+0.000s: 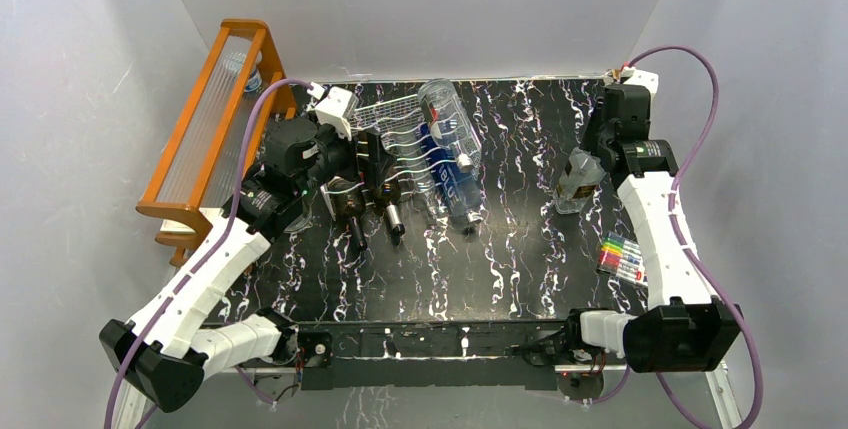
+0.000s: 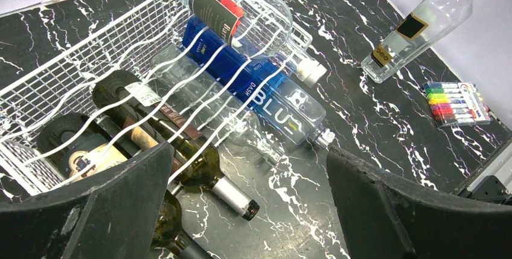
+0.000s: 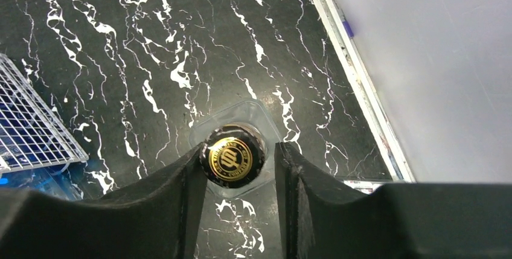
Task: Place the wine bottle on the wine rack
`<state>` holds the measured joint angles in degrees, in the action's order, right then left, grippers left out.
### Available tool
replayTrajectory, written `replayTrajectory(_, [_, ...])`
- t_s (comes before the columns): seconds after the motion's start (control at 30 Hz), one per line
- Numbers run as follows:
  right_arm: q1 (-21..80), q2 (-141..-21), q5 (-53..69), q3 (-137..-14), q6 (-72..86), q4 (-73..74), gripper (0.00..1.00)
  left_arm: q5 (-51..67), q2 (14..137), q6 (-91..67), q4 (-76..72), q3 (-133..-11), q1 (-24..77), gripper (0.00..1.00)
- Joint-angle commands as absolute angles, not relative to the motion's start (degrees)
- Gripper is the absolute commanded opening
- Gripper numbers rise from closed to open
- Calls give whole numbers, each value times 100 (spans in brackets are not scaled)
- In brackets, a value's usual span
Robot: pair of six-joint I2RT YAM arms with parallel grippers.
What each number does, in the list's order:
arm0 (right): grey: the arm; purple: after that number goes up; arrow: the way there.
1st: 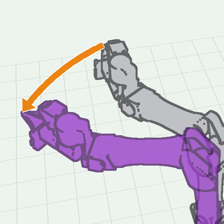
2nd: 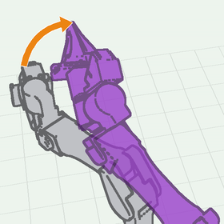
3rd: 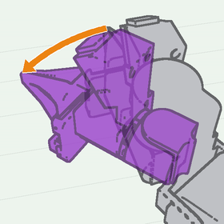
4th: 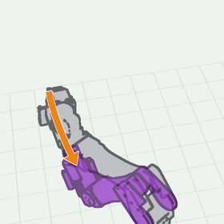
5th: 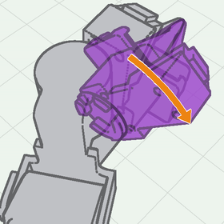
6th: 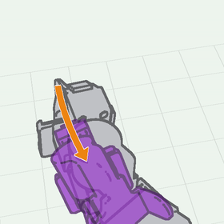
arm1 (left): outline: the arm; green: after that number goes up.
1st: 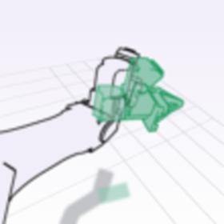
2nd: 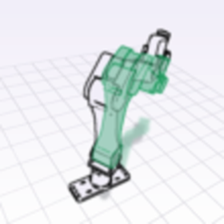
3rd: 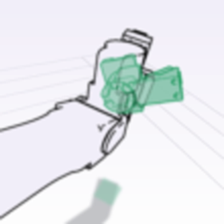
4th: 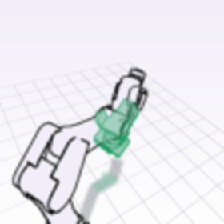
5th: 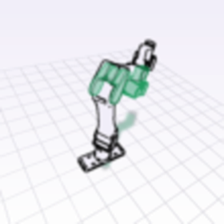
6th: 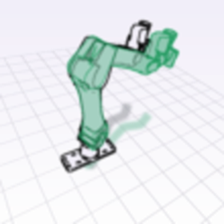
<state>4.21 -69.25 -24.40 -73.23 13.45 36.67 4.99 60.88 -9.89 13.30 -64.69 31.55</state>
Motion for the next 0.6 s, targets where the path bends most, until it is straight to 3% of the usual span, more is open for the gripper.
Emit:
replayTrajectory(0.0, [323,-7034,-2137,-7390,1197,3260,50,571,6065,-1011,1228,-6740,3119,98])
replayTrajectory(0.17, [275,-7058,-2010,-7397,1173,3278,45,572,6053,-1011,1257,-6735,3114,98])
replayTrajectory(0.37, [255,-7043,-1611,-7428,1081,3160,12,571,6040,-1011,1266,-6739,3120,98])
replayTrajectory(0.47, [255,-7023,-1167,-7502,1161,2992,2,571,6039,-1015,1253,-6733,3117,98])
replayTrajectory(0.57, [255,-7006,-807,-7599,1335,2685,0,584,6046,-1026,1248,-6721,3120,98])
